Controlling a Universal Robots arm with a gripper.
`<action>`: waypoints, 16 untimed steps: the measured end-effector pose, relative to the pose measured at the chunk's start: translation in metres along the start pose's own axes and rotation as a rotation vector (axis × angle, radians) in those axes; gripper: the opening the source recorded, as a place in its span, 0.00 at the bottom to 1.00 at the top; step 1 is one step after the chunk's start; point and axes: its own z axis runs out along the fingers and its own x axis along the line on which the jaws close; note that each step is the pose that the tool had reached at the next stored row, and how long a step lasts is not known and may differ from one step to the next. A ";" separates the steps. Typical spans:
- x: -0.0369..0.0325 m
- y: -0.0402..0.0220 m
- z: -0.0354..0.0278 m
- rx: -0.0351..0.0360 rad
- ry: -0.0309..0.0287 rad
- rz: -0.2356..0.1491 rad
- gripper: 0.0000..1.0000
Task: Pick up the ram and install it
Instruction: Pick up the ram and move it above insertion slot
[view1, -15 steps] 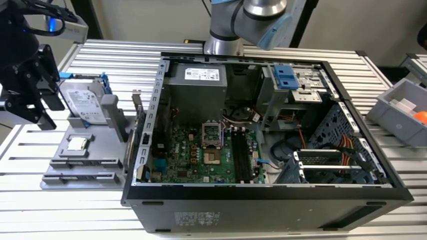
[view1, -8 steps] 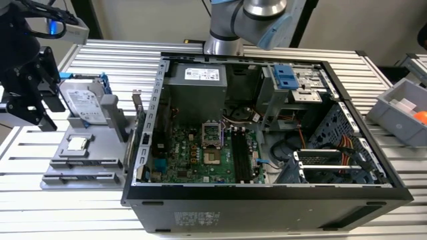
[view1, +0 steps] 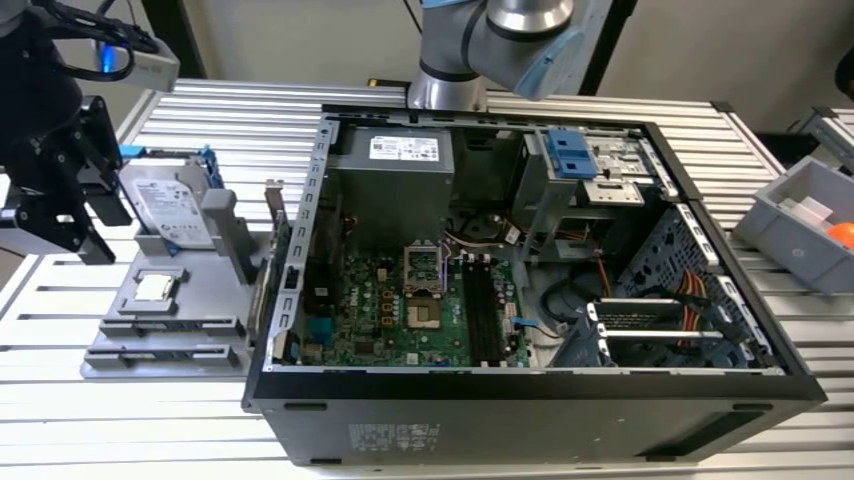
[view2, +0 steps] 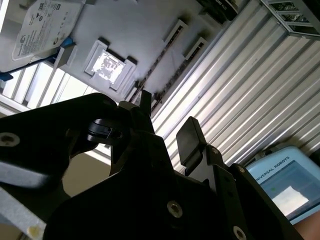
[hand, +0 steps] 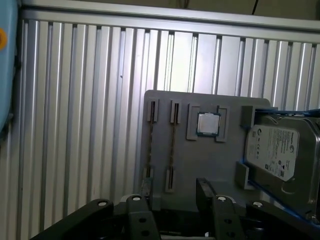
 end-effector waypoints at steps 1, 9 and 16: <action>0.0000 0.0000 0.0004 0.0001 0.0003 0.000 1.00; 0.0000 0.0000 0.0032 -0.0001 0.0031 0.000 1.00; 0.0000 0.0000 0.0054 -0.0005 0.0057 0.000 1.00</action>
